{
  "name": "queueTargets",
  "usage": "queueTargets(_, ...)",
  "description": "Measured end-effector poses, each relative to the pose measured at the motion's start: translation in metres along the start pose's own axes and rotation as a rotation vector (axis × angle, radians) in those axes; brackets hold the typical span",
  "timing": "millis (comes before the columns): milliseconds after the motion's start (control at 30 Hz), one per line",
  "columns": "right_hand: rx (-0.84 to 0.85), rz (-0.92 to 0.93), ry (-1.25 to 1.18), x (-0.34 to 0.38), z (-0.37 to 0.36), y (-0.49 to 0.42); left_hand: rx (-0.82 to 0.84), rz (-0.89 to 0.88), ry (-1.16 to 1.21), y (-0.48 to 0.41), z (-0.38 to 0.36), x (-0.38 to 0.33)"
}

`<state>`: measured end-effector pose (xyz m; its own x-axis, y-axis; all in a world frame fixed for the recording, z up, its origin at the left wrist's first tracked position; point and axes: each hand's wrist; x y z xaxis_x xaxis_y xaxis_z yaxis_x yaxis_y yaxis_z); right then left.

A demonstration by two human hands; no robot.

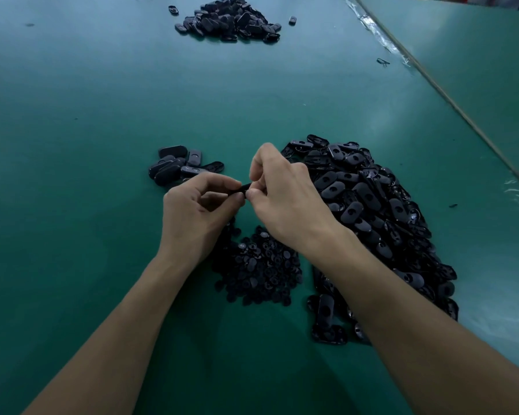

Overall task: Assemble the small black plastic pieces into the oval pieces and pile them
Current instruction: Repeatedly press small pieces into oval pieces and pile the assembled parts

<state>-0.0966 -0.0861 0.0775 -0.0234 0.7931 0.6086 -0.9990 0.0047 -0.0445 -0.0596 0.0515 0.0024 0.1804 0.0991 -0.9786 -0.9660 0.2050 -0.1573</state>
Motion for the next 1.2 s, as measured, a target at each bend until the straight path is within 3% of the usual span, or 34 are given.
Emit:
queueTargets(600,-0.057,-0.004,-0.037,-0.001,-0.005,-0.002,-0.054,-0.044,-0.079,-0.001,0.000,-0.001)
queueTargets(767,-0.078,0.086,-0.067,-0.003,0.001,-0.003,-0.049,-0.004,-0.008,-0.004,0.001,0.002)
queueTargets(1000,0.033,0.022,-0.081,-0.015,0.002,-0.010,0.019,0.043,0.188,-0.005,0.004,0.002)
queueTargets(1200,-0.009,-0.003,-0.198,-0.023,0.002,-0.012,0.021,0.111,0.279,-0.004,0.003,0.000)
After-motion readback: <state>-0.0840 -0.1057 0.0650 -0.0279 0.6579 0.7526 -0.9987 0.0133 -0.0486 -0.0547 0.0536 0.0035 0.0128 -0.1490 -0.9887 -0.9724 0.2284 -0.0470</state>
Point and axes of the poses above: each hand's wrist, its own y-axis away from the middle knuckle, its own z-axis out of the back of the hand, x = y × z, and after that the axes turned 5 degrees about z, right-handed
